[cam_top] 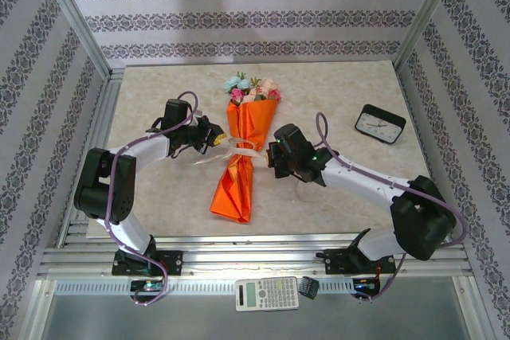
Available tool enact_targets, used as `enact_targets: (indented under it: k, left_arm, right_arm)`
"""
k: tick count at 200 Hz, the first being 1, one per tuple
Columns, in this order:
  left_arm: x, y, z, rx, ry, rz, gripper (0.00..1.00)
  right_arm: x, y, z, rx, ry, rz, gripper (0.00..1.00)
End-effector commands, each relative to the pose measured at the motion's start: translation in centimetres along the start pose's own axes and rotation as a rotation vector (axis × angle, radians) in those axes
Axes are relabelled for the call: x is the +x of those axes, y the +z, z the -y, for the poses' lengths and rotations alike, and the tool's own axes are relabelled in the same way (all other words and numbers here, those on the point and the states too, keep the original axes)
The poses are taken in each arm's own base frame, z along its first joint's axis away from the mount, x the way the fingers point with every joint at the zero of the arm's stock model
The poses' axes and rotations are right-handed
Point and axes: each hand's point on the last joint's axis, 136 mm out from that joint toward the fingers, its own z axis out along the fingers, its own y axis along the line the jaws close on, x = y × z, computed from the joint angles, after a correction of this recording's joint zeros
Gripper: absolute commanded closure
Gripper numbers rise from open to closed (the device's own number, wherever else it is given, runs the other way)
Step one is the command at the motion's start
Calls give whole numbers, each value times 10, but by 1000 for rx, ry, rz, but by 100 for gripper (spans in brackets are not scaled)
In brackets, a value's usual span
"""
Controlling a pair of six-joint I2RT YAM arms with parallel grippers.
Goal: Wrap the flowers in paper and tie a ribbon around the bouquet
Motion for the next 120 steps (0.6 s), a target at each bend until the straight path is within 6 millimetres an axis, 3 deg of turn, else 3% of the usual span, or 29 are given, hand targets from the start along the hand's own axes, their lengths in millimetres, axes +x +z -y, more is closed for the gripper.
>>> enact_targets:
  k: [1, 85, 120]
  left_arm:
    - [-2, 0, 18, 38, 31, 9, 100]
    - [14, -14, 10, 21, 4, 25, 100]
    - [17, -14, 14, 44, -11, 26, 100]
  right_arm:
    - [-10, 7, 15, 42, -5, 26, 100]
    - [-6, 60, -12, 66, 2, -5, 100]
    - [-4, 55, -9, 70, -9, -14, 70]
